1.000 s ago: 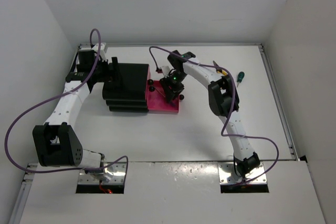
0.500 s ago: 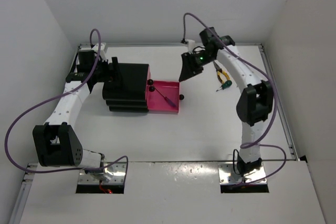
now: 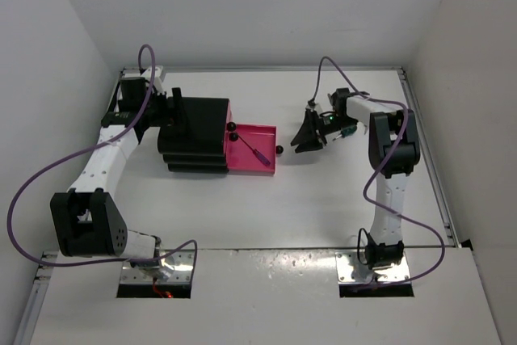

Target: Sort the tools into containers

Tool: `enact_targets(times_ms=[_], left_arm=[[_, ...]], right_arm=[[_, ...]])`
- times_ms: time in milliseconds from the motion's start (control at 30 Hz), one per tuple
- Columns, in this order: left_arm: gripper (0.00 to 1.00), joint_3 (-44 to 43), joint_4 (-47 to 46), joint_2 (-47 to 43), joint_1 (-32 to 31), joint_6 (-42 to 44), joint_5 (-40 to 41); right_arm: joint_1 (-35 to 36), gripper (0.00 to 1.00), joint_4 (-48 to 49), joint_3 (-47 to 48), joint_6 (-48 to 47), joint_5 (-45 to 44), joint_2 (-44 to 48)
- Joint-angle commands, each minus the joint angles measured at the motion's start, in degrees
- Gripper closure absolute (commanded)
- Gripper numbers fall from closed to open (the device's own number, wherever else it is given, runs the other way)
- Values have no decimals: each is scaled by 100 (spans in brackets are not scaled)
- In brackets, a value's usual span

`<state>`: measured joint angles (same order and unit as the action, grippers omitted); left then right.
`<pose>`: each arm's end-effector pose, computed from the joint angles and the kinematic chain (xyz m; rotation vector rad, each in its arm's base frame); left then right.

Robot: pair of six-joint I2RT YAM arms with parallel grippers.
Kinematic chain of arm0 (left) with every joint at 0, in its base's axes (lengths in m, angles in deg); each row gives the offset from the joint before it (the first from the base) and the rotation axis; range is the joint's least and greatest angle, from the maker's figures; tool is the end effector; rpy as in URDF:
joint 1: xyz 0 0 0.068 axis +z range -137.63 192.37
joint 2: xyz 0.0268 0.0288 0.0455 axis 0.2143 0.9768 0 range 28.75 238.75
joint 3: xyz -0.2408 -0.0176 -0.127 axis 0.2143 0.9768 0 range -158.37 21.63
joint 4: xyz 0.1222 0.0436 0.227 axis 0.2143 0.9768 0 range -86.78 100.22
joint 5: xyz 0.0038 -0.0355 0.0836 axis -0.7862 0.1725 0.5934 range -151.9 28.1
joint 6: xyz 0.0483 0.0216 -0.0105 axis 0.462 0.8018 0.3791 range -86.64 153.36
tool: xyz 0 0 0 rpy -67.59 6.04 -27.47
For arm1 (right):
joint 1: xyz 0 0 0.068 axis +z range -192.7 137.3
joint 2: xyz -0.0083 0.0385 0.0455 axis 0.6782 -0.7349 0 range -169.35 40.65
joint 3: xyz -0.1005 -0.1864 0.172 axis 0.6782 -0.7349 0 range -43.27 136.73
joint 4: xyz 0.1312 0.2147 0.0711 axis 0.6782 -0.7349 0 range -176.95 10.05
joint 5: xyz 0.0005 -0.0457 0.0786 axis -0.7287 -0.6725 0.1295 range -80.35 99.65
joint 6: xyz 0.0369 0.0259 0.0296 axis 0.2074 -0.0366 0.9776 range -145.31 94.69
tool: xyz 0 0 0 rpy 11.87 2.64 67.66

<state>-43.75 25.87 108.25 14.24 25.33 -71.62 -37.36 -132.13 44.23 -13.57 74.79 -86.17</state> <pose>0.3116 0.0041 0.3062 -0.0968 2.2108 -0.2472 0.3988 0.0697 0.1270 -0.1608 -2.4990 -1.5772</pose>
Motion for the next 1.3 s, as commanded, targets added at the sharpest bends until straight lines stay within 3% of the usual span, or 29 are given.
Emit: enact_targets(times_ms=[0,233,567,700,833,1267], left_arm=[[0,219,433,135,6,118,101],[0,219,433,135,6,118,216],[0,219,433,188,6,118,216],[0,272,380,188,6,118,268],[0,325,380,188,6,118,268],[0,377,327,241,6,118,268]], right_arm=[[-42,57,645,154,546,36,-44],[-42,55,1472,-267,1584,-907,-106],[72,64,2186,-418,2060,-731,-527],[72,64,2406,-418,2261,-679,-597],[134,57,2406,-278,2262,-617,-747],[362,57,2766,-120,2578,-503,-967]])
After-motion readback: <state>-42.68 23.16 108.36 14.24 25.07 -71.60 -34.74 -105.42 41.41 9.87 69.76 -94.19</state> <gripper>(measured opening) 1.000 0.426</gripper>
